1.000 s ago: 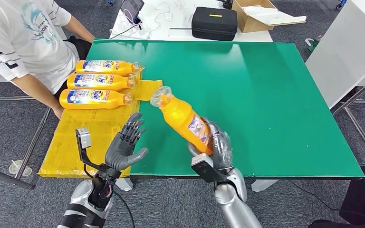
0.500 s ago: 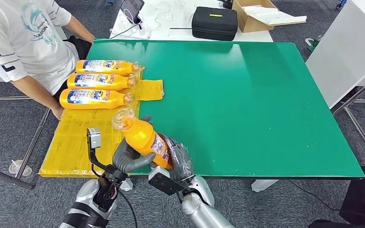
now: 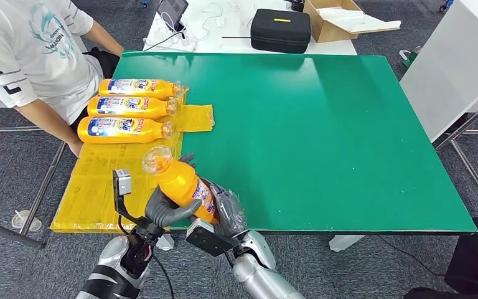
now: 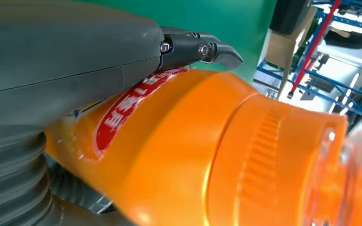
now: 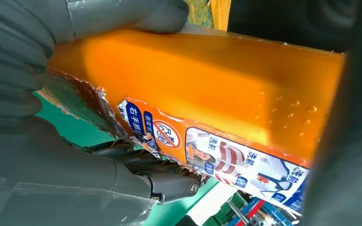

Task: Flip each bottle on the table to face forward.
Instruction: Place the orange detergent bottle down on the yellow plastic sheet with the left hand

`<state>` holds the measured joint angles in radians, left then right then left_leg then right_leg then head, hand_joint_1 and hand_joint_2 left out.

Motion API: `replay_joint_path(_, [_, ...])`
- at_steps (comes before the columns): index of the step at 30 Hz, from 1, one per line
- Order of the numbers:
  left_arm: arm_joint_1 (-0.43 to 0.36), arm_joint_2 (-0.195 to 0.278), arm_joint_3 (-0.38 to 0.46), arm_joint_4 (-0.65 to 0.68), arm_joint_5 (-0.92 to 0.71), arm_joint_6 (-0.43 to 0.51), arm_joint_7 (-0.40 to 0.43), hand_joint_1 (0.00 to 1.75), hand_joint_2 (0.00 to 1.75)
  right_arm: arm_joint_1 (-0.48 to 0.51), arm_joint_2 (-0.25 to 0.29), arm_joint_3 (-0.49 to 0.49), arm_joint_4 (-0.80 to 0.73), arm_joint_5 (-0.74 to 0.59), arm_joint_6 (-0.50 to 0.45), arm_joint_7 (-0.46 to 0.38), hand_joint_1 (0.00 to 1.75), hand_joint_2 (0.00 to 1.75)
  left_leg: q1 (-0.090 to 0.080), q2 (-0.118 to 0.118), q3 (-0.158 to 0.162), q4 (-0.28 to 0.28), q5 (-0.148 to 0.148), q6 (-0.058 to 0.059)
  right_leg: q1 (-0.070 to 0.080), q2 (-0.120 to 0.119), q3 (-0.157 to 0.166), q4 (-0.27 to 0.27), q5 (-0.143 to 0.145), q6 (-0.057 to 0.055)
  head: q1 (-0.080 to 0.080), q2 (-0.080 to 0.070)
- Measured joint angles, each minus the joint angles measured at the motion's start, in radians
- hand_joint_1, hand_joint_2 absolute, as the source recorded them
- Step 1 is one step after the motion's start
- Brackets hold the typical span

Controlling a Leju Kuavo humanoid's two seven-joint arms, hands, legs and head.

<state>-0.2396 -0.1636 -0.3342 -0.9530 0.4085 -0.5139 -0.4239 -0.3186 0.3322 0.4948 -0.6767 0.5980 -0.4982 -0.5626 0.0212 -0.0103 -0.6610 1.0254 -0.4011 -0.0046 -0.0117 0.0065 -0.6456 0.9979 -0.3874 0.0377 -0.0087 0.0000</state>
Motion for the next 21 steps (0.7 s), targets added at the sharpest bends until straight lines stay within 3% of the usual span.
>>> replay_joint_path(5, [-0.003, 0.003, 0.002, 0.006, 0.0, 0.009, -0.004, 0.0, 1.75, -0.009, 0.001, 0.037, 0.02, -0.018, 0.0, 0.016, 1.75, 1.75, 0.0, 0.0, 0.0, 0.0, 0.0, 0.0, 0.0, 0.0, 0.0, 0.0, 0.0, 0.0, 0.0, 0.0])
replay_joint_path(6, [-0.003, 0.003, 0.003, 0.006, 0.0, 0.011, -0.004, 0.31, 1.75, -0.011, 0.001, 0.042, 0.023, -0.02, 0.0, 0.016, 1.75, 1.75, 0.0, 0.0, 0.0, 0.0, 0.0, 0.0, 0.0, 0.0, 0.0, 0.0, 0.0, 0.0, 0.0, 0.0])
replay_joint_path(9, [-0.002, 0.004, 0.004, 0.006, -0.002, 0.017, -0.008, 1.61, 1.75, -0.015, 0.001, 0.051, 0.031, -0.026, 0.0, 0.015, 1.75, 1.75, 0.0, 0.0, 0.0, 0.0, 0.0, 0.0, 0.0, 0.0, 0.0, 0.0, 0.0, 0.0, 0.0, 0.0])
replay_joint_path(10, [-0.002, 0.005, 0.004, 0.006, -0.004, 0.021, -0.011, 1.75, 1.75, -0.017, 0.001, 0.052, 0.034, -0.029, 0.0, 0.015, 1.75, 1.75, 0.0, 0.0, 0.0, 0.0, 0.0, 0.0, 0.0, 0.0, 0.0, 0.0, 0.0, 0.0, 0.0, 0.0])
replay_joint_path(17, [0.005, 0.005, 0.009, -0.01, -0.021, 0.034, -0.025, 1.75, 1.75, -0.021, 0.004, 0.054, 0.043, -0.049, 0.0, 0.012, 1.68, 1.75, 0.0, 0.0, 0.0, 0.0, 0.0, 0.0, 0.0, 0.0, 0.0, 0.0, 0.0, 0.0, 0.0, 0.0])
replay_joint_path(18, [0.007, 0.004, 0.012, -0.015, -0.021, 0.036, -0.026, 1.75, 1.75, -0.021, 0.004, 0.054, 0.043, -0.051, 0.0, 0.01, 1.51, 1.75, 0.0, 0.0, 0.0, 0.0, 0.0, 0.0, 0.0, 0.0, 0.0, 0.0, 0.0, 0.0, 0.0, 0.0])
replay_joint_path(21, [0.013, -0.001, 0.019, -0.03, -0.022, 0.05, -0.026, 1.75, 1.75, -0.023, 0.004, 0.054, 0.042, -0.06, -0.001, 0.002, 0.27, 1.75, 0.0, 0.0, 0.0, 0.0, 0.0, 0.0, 0.0, 0.0, 0.0, 0.0, 0.0, 0.0, 0.0, 0.0])
